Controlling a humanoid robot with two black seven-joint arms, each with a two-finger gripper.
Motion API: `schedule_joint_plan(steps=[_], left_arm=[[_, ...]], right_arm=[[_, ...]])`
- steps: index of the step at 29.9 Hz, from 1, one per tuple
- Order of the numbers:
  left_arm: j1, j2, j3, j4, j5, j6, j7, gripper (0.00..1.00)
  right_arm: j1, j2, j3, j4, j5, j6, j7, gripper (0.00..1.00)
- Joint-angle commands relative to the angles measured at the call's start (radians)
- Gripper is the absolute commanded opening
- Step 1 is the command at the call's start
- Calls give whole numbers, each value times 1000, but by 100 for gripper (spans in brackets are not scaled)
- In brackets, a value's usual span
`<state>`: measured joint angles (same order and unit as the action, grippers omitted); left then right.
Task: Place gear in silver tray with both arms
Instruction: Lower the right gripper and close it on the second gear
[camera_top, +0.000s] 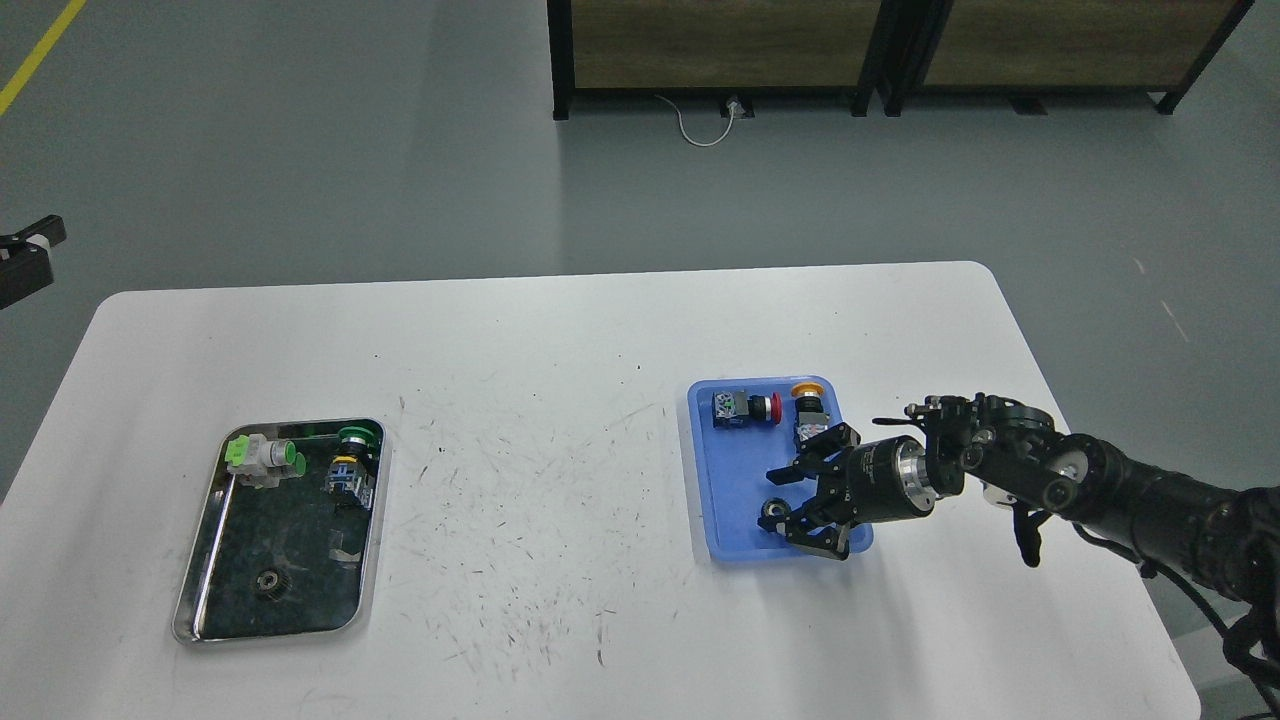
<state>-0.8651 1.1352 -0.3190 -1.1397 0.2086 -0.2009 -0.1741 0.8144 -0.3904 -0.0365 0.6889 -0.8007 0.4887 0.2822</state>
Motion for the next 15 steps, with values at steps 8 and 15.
schedule_joint_plan(steps=[8, 15], left_arm=[[0, 1, 0, 1, 2, 0, 1, 97], [0, 5, 0, 1, 2, 0, 2, 97]], right_arm=[[0, 4, -3, 0, -15, 0, -3, 36], [0, -2, -2, 4, -15, 0, -3, 28]])
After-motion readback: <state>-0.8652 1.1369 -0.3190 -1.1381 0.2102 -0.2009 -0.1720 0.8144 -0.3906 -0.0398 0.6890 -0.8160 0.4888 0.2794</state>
